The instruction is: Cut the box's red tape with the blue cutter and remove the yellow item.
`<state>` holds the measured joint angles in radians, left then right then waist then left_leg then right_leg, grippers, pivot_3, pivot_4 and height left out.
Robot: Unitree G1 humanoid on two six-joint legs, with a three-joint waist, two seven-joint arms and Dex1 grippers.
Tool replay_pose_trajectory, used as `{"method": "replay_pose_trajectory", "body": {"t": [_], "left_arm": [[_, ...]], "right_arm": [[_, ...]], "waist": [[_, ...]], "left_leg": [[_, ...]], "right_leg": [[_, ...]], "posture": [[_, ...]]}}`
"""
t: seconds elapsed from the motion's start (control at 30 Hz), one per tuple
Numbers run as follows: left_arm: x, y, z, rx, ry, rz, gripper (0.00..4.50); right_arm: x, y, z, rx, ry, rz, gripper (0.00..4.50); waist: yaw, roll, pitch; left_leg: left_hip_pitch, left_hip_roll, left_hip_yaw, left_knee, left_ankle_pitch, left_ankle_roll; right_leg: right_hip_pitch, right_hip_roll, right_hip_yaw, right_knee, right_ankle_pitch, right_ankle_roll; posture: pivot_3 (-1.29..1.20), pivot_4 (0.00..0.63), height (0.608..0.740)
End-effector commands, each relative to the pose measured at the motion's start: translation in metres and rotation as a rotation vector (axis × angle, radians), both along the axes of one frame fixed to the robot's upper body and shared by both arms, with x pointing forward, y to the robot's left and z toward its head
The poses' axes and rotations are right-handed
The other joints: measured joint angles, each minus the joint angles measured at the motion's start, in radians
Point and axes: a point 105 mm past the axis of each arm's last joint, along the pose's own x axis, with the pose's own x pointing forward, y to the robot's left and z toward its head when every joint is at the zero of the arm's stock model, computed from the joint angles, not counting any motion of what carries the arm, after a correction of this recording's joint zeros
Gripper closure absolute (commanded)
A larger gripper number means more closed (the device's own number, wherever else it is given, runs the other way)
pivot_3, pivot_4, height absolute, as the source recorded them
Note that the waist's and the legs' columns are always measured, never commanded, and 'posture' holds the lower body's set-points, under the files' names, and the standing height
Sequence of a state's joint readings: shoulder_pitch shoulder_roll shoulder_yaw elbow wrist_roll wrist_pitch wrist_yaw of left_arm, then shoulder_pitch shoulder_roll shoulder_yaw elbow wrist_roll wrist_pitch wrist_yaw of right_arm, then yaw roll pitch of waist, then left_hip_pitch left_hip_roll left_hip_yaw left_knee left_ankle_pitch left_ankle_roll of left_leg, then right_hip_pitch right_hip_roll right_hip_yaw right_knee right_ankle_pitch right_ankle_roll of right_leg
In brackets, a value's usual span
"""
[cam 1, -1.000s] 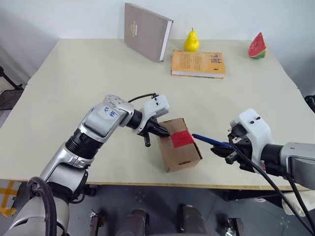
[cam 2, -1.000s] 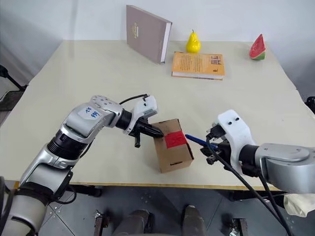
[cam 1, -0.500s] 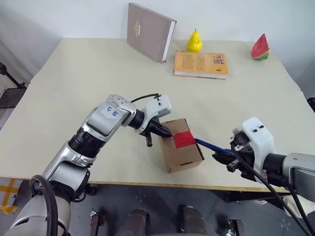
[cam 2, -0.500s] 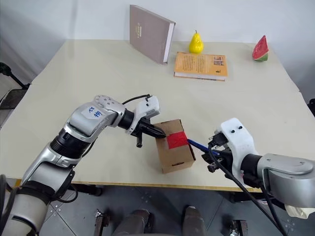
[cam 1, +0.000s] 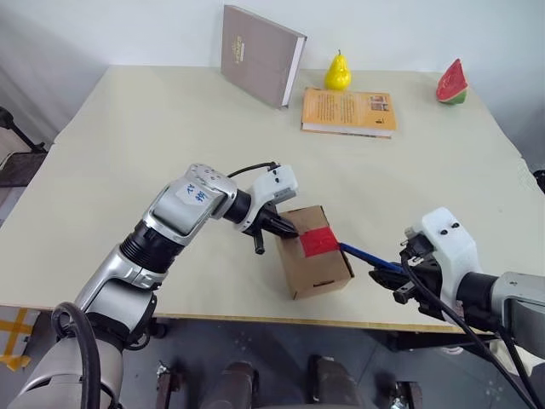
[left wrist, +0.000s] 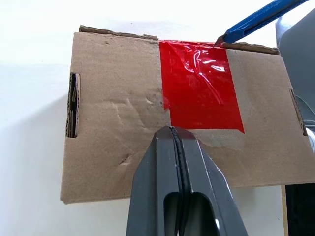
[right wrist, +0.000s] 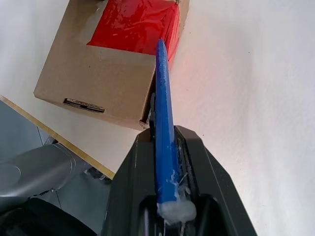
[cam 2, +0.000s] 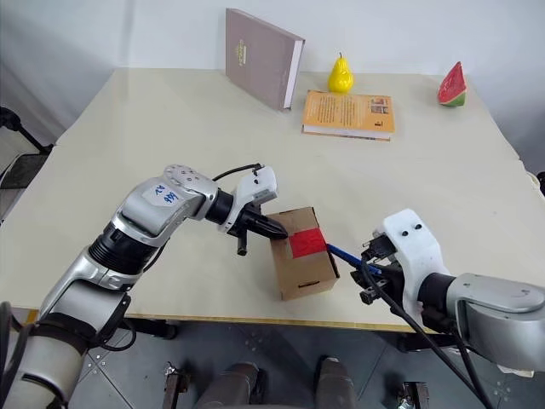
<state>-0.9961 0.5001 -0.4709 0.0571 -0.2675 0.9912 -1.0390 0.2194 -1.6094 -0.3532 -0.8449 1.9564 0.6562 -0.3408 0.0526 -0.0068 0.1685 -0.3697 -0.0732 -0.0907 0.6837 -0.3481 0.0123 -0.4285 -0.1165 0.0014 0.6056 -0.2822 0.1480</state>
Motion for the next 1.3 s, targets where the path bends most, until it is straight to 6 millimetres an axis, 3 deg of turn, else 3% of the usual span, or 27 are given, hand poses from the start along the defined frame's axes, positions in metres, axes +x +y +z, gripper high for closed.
{"method": "replay_pose_trajectory", "body": {"t": [0.03, 0.43, 0.63, 1.0, 1.3], "left_arm": [[0.001, 0.003, -0.013, 0.053, 0.018, 0.021, 4.5], [-0.005, 0.006, -0.012, 0.053, 0.028, 0.021, 4.5], [-0.009, 0.006, -0.012, 0.052, 0.035, 0.018, 4.5], [-0.011, 0.007, -0.012, 0.053, 0.033, 0.015, 4.5], [-0.009, 0.008, -0.012, 0.053, 0.03, 0.025, 4.5]], "right_arm": [[-0.004, 0.007, 0.001, 0.002, 0.004, 0.027, 4.35], [0.003, 0.014, 0.005, 0.022, -0.008, 0.063, 4.35], [0.018, 0.018, 0.012, 0.051, -0.04, 0.063, 4.35], [0.042, 0.034, 0.003, 0.042, 0.001, 0.076, 4.35], [0.045, 0.017, 0.013, 0.021, -0.046, 0.01, 4.35]], "waist": [[0.0, 0.0, 0.0], [-0.006, 0.0, 0.0], [-0.017, 0.001, 0.001], [-0.025, 0.001, 0.001], [-0.026, 0.001, 0.001]], "left_leg": [[0.0, 0.0, 0.0, 0.0, 0.0, 0.0], [0.0, 0.001, 0.0, 0.0, 0.0, 0.0], [0.0, 0.001, 0.0, 0.0, 0.0, 0.0], [-0.001, 0.0, -0.004, 0.0, 0.0, -0.001], [-0.001, 0.0, -0.004, 0.0, 0.0, -0.001]], "right_leg": [[0.0, 0.0, 0.0, 0.0, 0.0, 0.0], [0.0, 0.0, 0.0, 0.0, 0.0, 0.0], [0.0, 0.0, 0.001, -0.001, 0.0, 0.0], [-0.001, -0.001, 0.0, 0.001, 0.0, 0.0], [-0.001, 0.0, -0.001, 0.004, 0.0, 0.0]], "posture": [[0.0, 0.15, 0.74], [0.0, 0.15, 0.74], [0.0, 0.15, 0.74], [0.0, 0.15, 0.74], [0.0, 0.15, 0.74]]}}
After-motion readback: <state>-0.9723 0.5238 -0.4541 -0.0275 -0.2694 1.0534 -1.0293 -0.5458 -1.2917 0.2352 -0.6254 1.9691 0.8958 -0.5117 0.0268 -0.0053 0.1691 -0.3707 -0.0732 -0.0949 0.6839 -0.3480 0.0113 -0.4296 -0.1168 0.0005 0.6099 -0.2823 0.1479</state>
